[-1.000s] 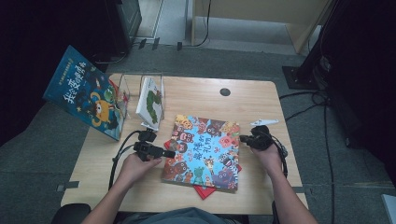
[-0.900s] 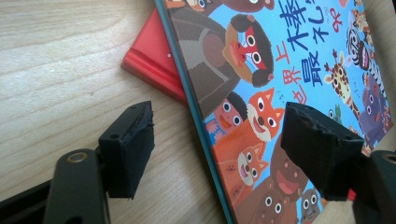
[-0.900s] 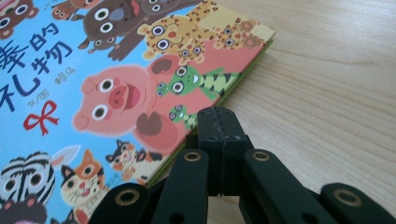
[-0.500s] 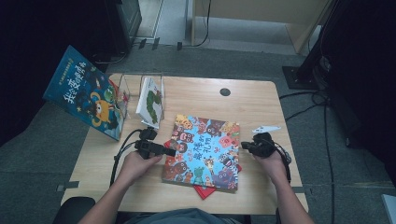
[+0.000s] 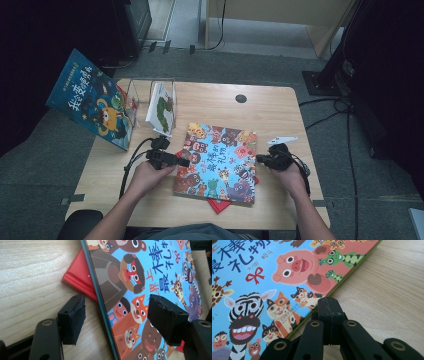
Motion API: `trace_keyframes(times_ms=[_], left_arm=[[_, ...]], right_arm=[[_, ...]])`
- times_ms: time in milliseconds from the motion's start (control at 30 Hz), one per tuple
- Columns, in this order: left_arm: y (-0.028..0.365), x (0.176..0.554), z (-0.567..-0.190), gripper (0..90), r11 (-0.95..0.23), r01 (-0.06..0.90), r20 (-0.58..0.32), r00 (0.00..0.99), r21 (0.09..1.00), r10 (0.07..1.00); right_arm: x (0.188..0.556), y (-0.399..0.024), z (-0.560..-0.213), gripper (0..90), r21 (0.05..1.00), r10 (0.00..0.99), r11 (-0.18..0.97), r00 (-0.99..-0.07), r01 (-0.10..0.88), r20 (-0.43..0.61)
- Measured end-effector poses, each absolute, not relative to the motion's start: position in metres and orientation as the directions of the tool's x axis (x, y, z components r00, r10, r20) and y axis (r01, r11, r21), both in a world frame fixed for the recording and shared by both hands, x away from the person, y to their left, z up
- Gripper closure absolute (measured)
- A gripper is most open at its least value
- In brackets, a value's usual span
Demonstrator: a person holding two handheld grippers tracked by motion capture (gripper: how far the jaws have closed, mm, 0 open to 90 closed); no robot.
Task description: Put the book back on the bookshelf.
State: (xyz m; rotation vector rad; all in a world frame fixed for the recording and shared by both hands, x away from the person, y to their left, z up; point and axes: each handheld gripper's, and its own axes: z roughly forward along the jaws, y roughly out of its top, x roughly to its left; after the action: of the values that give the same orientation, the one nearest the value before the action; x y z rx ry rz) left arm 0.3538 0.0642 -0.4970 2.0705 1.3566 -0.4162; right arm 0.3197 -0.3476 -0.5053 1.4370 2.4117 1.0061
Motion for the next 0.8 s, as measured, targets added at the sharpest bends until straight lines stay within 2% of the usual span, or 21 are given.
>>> trace_keyframes(times_ms=[500, 800], left_arm=[[0.076, 0.353, -0.496, 30.4, -0.25, 0.92, -0.572, 0.385, 0.302, 0.724], [0.081, 0.356, -0.491, 46.3, -0.237, 0.927, -0.57, 0.366, 0.289, 0.736]], right_arm=[[0.328, -0.326, -0.505, 90.0, 0.609, 0.794, 0.343, -0.567, 0.715, 0.218], [0.328, -0.324, -0.506, 90.0, 0.61, 0.794, 0.336, -0.564, 0.718, 0.227]])
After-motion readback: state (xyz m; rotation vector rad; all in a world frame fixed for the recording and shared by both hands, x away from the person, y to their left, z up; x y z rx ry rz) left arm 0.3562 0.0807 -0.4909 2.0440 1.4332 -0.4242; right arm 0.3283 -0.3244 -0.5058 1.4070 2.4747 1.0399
